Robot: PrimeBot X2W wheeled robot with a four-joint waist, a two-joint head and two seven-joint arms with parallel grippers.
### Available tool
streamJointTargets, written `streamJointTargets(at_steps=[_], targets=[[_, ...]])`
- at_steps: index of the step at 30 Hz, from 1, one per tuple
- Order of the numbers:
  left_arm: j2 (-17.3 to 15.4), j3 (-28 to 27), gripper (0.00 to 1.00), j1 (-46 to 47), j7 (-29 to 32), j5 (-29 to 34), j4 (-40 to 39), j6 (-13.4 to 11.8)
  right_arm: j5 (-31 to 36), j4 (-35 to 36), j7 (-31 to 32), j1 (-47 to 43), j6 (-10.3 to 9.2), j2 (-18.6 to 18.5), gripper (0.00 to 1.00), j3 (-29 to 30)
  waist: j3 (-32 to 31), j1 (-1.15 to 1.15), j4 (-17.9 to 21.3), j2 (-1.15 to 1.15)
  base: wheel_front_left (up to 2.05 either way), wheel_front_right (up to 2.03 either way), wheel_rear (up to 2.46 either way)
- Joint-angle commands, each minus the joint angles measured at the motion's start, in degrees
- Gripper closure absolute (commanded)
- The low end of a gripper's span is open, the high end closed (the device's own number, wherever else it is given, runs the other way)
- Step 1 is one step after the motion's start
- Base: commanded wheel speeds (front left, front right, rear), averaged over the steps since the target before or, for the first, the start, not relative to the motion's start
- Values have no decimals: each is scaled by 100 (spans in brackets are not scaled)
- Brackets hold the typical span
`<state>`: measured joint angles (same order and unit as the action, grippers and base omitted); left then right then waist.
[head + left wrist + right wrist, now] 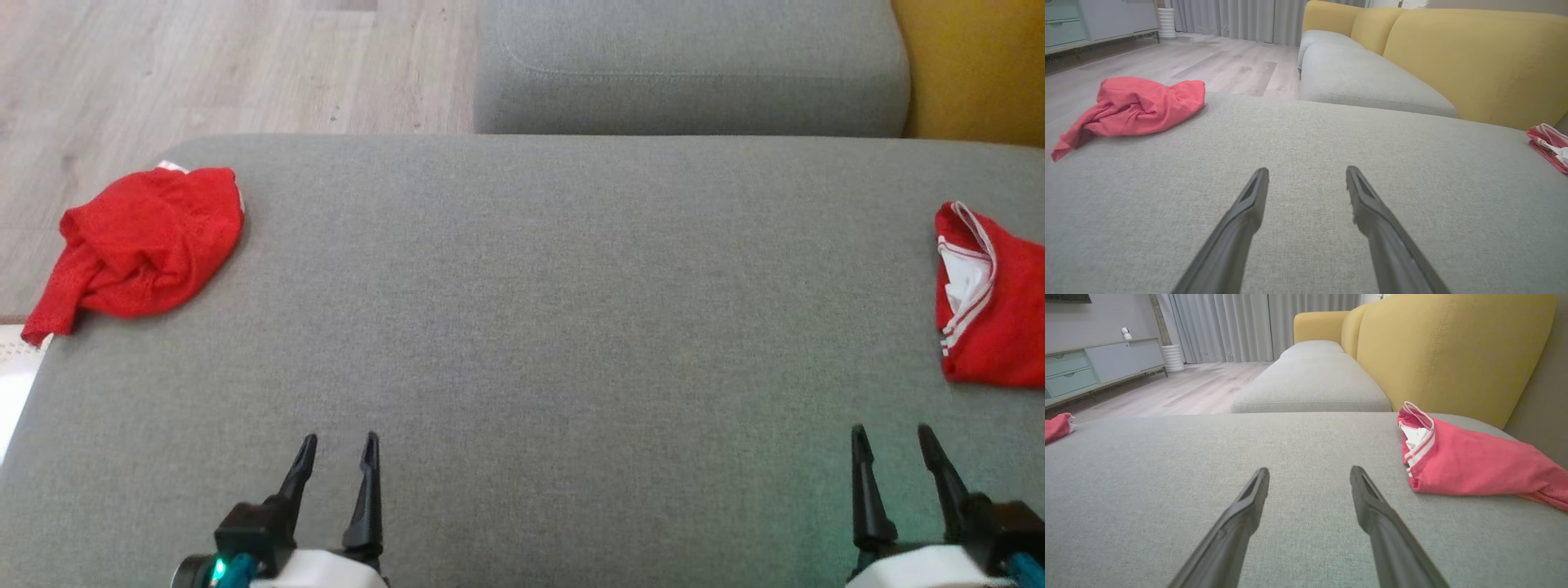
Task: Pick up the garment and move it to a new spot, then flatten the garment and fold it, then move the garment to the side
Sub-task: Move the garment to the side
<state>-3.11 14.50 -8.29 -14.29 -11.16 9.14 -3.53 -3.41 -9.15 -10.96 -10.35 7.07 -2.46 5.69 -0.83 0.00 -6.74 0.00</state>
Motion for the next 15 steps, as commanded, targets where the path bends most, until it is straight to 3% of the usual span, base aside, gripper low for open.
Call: streamJointTargets(at_steps=[1, 15], targets=[[23, -219, 0, 141, -71, 52, -162, -12, -13, 66, -134, 139, 42, -48, 0, -99, -16, 0, -7, 0, 0, 0, 0], [23, -257, 0, 118, -71, 60, -197, 8, -119, -388, -369, 282, 42, -43, 0, -240, -16, 0, 45, 0, 0, 0, 0]])
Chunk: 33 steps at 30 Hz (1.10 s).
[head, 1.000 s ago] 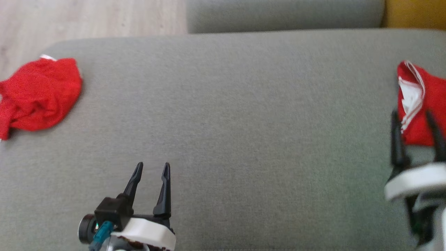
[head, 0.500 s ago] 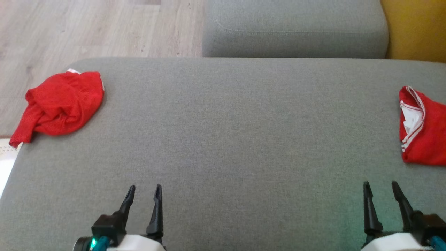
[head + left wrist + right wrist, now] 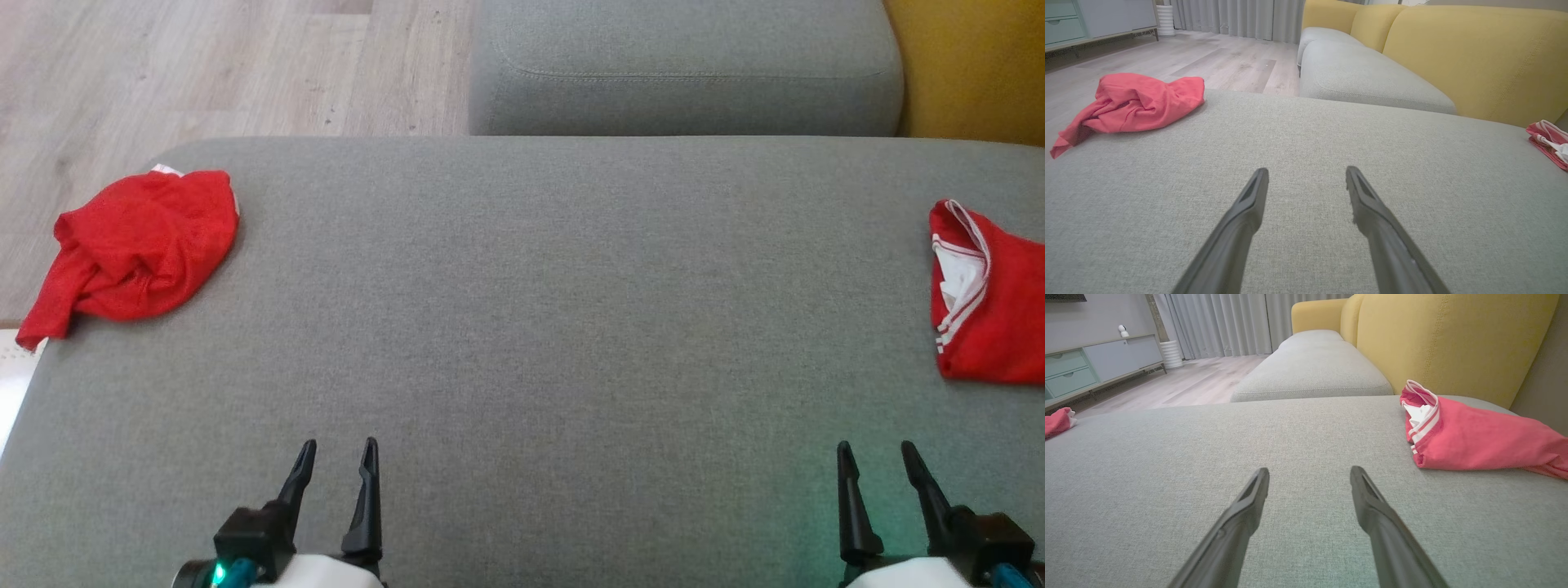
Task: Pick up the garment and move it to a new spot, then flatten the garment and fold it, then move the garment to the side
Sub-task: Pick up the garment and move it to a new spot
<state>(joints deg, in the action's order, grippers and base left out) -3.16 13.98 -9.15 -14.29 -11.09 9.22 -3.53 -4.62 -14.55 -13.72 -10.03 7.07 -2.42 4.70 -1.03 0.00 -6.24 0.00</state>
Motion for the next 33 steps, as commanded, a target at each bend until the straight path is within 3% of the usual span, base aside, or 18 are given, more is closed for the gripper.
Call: streamJointTargets(at_steps=[1, 8, 12, 13, 14, 22, 33], targets=[[28, -202, 0, 208, -71, 51, -206, 11, 7, 147, -97, 254, 42, -46, 0, -145, 6, 0, -9, 0, 0, 0, 0], [28, -152, 0, 295, -71, 60, -174, 23, 40, 208, -117, 235, 42, -46, 0, -137, 0, 0, -327, 0, 0, 0, 0], [28, -122, 0, 323, -71, 71, -143, 35, 18, 235, -122, 185, 42, -46, 0, -175, -50, 0, -819, 0, 0, 0, 0], [28, -125, 0, 306, -71, 84, -125, 41, -11, 239, -123, 171, 42, -46, 0, -217, -81, 0, -1128, 0, 0, 0, 0], [28, -125, 0, 306, -71, 84, -125, 41, -11, 239, -123, 171, 42, -46, 0, -217, -81, 0, -1128, 0, 0, 0, 0], [28, -302, 0, 94, -71, 134, -138, 49, -58, 215, -127, 264, 42, -46, 0, -498, -150, 0, -2214, 0, 0, 0, 0], [28, -519, 0, 40, -71, 36, -367, -7, 40, 148, -127, 438, 42, -46, 0, -623, 78, 0, -2247, 0, 0, 0, 0]])
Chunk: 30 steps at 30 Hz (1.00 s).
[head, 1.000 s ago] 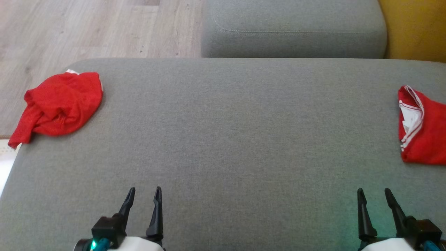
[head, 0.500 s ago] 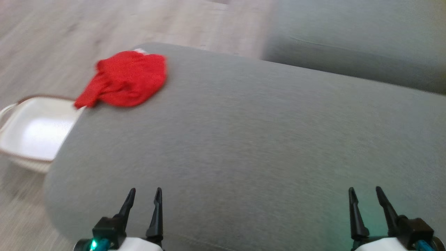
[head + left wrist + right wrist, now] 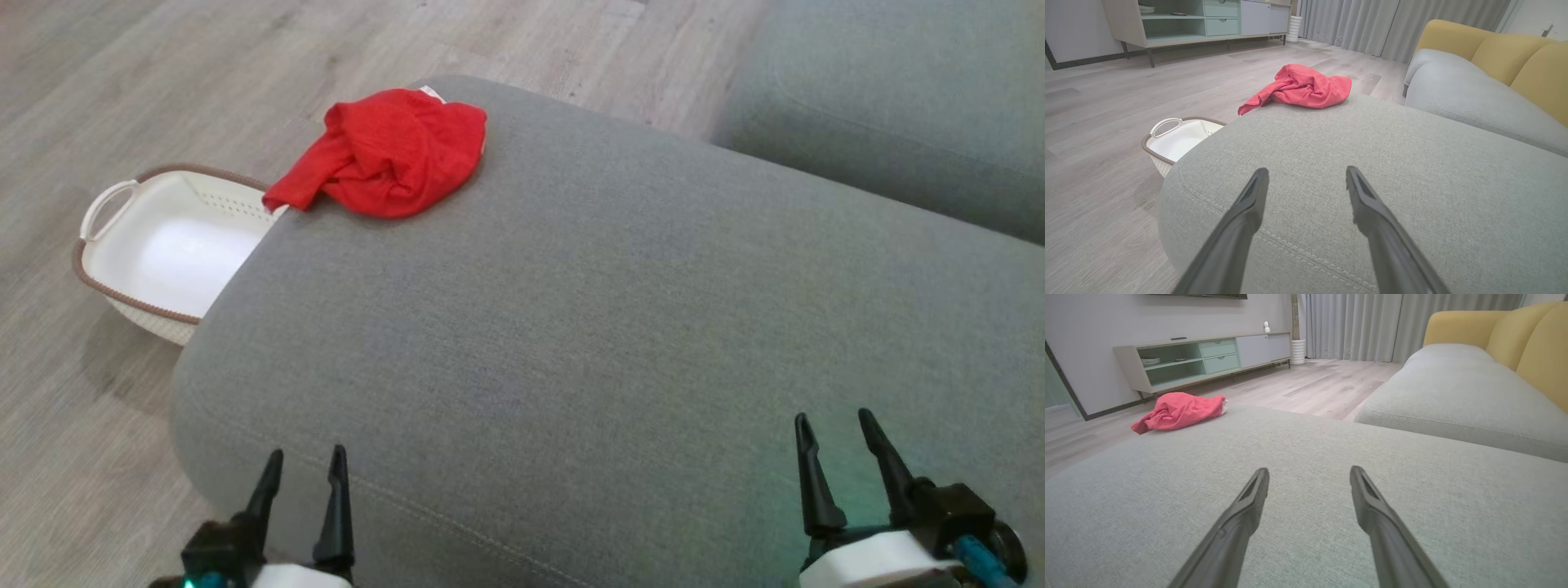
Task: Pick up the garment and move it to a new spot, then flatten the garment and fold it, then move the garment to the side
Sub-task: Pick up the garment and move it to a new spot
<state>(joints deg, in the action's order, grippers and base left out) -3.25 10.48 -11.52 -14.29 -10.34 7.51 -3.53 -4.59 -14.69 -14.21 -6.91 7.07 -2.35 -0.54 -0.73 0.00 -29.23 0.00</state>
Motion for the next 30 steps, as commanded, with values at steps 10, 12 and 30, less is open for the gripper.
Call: streamJointTargets(at_steps=[10, 12, 30], targets=[[-81, -1044, 0, 1805, -71, -511, -270, 170, 669, 1034, 299, 648, 42, -191, 0, 296, 1767, 0, 821, 0, 0, 0, 0], [-222, -1178, 0, 2324, -65, -610, 8, 250, 708, 1282, 426, 775, 42, -333, 0, 348, 2164, 0, 888, 0, 0, 0, 0], [-1097, -1370, 0, 6579, 1445, -977, 4003, 373, 587, 2953, 1344, 1183, 42, -1211, 0, 371, 3840, 0, 1403, 0, 0, 0, 0]])
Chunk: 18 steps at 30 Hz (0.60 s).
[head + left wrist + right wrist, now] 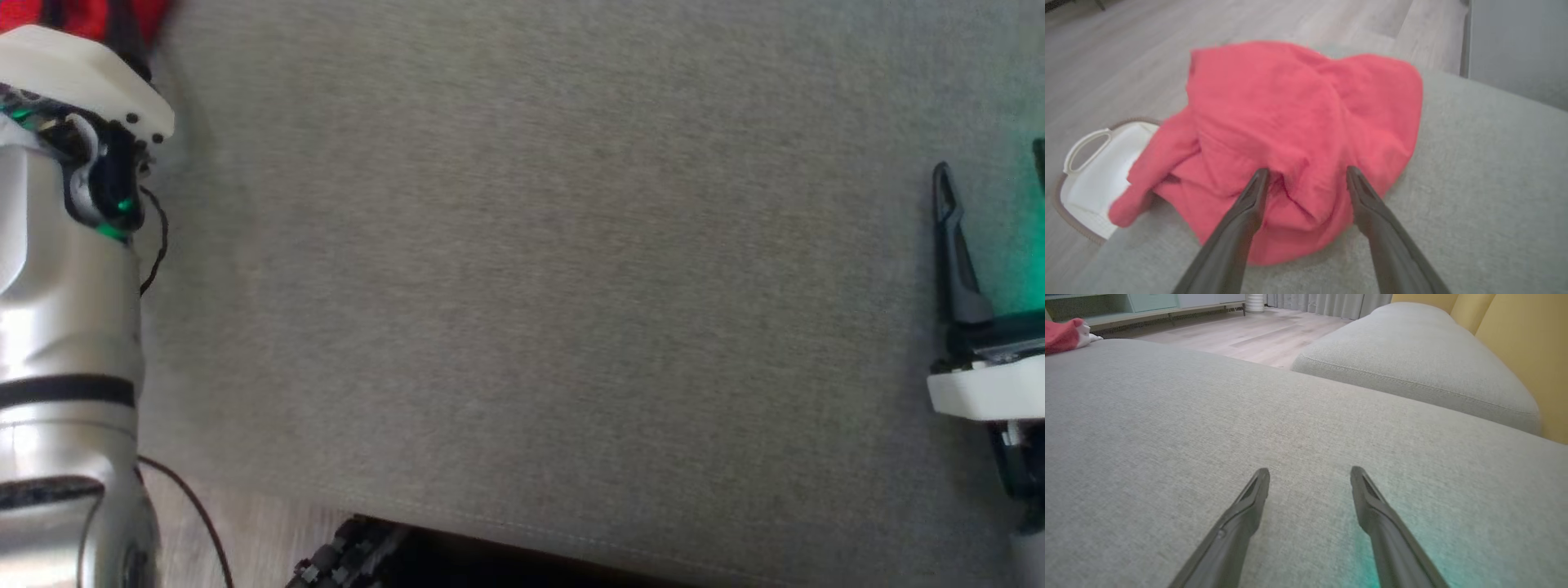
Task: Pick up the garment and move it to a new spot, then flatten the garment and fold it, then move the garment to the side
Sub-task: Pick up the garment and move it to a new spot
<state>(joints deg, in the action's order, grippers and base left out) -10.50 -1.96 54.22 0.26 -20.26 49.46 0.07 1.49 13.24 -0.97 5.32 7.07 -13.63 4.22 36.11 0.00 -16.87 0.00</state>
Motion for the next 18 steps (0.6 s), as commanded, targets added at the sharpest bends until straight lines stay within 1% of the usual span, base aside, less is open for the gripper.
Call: streamJointTargets(at_steps=[1, 5, 6, 7, 8, 13, 16, 18], targets=[[-396, -81, 0, 104, 35, 44, 23, 28, -31, 211, 32, -40, 42, -91, 0, -96, 184, 0, 206, 0, 0, 0, 0], [-486, 33, 0, 403, 16, 130, 705, 50, -79, 317, 65, -45, 42, -60, 0, -62, 199, 0, 331, 0, 0, 0, 0], [-501, 49, 24, 451, -3, 133, 844, 75, -93, 317, 59, -49, 42, -36, 0, -54, 177, 0, 357, 0, 0, 0, 0], [-518, 60, 71, 493, -50, 132, 960, 106, -103, 306, 46, -54, 42, -13, 0, -54, 146, 0, 384, 0, 0, 0, 0], [-539, 78, 100, 532, -112, 140, 1049, 140, -114, 282, 30, -60, 42, 14, 0, -59, 104, 0, 408, 0, 0, 0, 0], [-646, 305, 100, 692, -534, 291, 1174, 387, -165, 13, -145, -143, 42, 235, 0, -86, -302, 0, 471, 0, 0, 0, 0], [-655, 480, 100, 747, -678, 356, 1057, 545, -186, -233, -298, -183, 42, 398, 0, -143, -654, 0, 499, 0, 0, 0, 0], [-619, 609, 100, 764, -671, 359, 896, 632, -197, -419, -402, -213, 42, 518, 0, -204, -911, 0, 524, 0, 0, 0, 0]])
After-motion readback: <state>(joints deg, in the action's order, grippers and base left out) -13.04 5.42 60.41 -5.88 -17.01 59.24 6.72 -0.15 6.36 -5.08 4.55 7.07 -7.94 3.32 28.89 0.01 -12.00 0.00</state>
